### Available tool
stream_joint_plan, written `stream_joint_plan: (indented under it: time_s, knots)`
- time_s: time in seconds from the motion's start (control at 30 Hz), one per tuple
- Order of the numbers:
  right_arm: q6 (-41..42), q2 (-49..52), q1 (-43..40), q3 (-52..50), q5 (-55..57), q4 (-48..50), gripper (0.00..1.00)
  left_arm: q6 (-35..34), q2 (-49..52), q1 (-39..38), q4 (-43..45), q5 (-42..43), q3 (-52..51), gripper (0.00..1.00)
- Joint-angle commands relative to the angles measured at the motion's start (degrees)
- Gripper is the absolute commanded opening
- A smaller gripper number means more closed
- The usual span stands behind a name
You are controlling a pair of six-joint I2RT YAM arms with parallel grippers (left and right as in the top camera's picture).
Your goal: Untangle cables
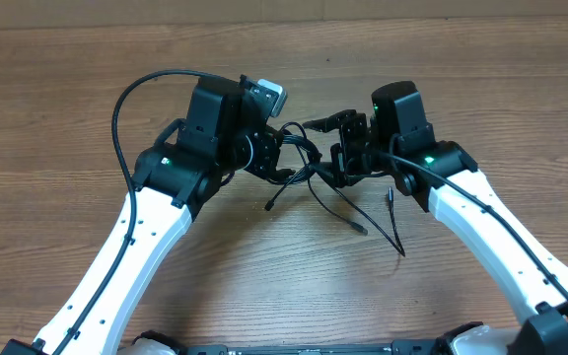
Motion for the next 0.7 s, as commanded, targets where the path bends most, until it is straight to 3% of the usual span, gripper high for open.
stream_joint_plan:
  time_s: [0.0,0.13,0.37,0.5,0.67]
  knots:
    - [2.1,1.2,0.3,0.8,0.9,0.4,0.61,-1.5,-1.4,-0.8,0.2,1.9,1.2,0.04]
    - [2.7,1.8,0.3,0.8,0.9,0.5,0.5,-2.4,-1.4,-0.8,0.3,3.5,1.2,0.04]
    - [2.1,2.0,0.3,0.8,0.8,0.7,0.04,-3.0,-1.4,-0.8,0.3,4.3,1.2,0.05]
    - [-4.7,2.0,0.3,0.9,0.9,0.4,0.04,-3.0,-1.4,-0.7,0.2,1.9,1.2,0.04]
    - [-17.9,2.0,0.3,0.9,1.4,0.2,0.04,-6.4,-1.4,-0.7,-1.4,-9.3,1.2,0.04]
